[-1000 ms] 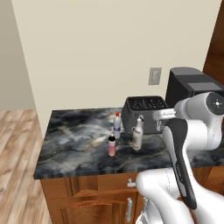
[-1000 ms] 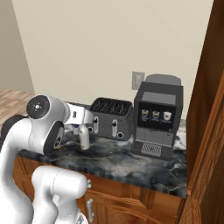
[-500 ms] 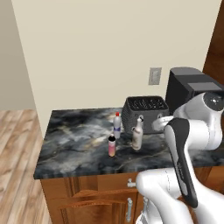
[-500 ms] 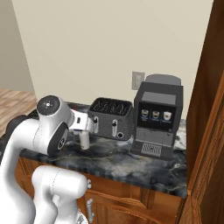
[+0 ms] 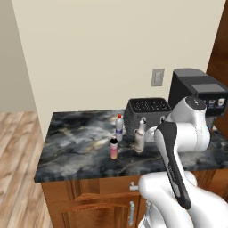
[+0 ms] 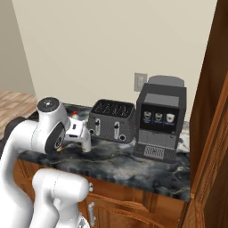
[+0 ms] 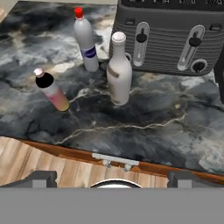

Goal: Sort all alcoholic drinks to one cabinet, and non-alcoholic drinks to the other.

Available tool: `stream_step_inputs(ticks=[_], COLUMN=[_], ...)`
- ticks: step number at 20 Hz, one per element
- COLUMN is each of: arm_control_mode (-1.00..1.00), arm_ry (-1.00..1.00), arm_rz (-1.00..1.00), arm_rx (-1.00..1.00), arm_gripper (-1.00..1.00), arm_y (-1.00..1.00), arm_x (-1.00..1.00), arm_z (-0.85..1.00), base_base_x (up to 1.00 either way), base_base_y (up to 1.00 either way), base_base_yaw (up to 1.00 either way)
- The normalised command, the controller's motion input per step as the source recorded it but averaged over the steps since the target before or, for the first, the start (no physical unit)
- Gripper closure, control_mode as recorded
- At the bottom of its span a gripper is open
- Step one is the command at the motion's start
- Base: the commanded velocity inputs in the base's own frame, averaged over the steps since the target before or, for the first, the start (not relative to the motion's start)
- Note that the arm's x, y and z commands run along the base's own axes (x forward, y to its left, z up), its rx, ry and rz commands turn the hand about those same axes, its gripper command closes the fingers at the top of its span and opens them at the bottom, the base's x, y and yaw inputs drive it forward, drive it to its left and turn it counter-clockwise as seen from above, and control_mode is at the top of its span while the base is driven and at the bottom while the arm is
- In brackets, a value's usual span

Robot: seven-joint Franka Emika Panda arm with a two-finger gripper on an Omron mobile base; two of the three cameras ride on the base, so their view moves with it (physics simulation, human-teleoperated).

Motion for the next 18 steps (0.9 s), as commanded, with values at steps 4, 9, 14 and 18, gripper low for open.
stream_step_inputs(ticks=[4,9,14,18], arm_control_mode=[-1.0,-1.0,-1.0,-1.0], arm_ry=[0.19,0.09,0.0,0.0], arm_rz=[0.0,0.0,0.02,0.01], arm_rx=[0.0,0.0,0.0,0.0], arm_gripper=[-1.0,-1.0,-1.0,-1.0], arm_y=[0.4,0.06,-0.18,-0.08], arm_x=[0.0,0.04,0.03,0.28], arm_z=[-0.16,-0.15,-0.14,-0.03], base_base_x=[0.0,0.0,0.0,0.0], base_base_y=[0.0,0.0,0.0,0.0], base_base_yaw=[0.0,0.0,0.0,0.0])
